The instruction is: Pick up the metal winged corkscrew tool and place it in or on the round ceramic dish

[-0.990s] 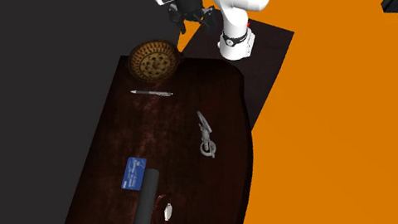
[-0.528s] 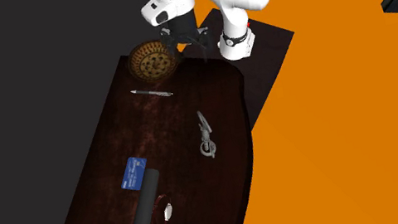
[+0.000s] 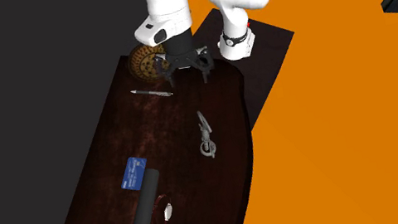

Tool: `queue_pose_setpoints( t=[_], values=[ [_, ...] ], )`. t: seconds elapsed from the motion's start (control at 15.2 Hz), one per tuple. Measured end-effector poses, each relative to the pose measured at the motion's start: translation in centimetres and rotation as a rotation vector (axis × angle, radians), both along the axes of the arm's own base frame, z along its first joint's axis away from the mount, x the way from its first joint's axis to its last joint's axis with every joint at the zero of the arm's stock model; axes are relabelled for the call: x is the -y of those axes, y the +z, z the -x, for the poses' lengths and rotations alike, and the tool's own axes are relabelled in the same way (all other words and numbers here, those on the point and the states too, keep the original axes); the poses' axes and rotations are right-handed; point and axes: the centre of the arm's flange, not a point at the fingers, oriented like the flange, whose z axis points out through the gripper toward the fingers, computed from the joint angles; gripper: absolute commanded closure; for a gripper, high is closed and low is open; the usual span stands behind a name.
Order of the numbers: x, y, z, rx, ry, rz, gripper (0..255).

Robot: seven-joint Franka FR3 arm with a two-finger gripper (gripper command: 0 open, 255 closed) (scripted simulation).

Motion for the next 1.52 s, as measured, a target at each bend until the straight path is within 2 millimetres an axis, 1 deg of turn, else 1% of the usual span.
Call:
queue_pose_setpoints(
  t=[0.07,0.2,0.4,0.46,0.59,0.79,0.99,1.32,1.52],
  values=[
    [-0.8,0.2,-1.0,0.021,0.024,-0.008,0],
    [-2.1,0.7,-2.4,0.063,0.072,-0.023,0],
    [-3.7,1.0,-4.5,0.125,0.142,-0.046,0],
    [-4.1,1.8,-5.2,0.146,0.166,-0.054,0],
    [-5.7,2.6,-7.0,0.189,0.214,-0.07,0],
    [-7.4,3.9,-8.3,0.247,0.28,-0.091,0],
    [-8.2,3.0,-9.5,0.261,0.296,-0.096,0],
    [-9.5,0.9,-10.4,0.263,0.299,-0.097,0],
    [-9.6,0.6,-10.6,0.263,0.299,-0.097,0]
  ],
)
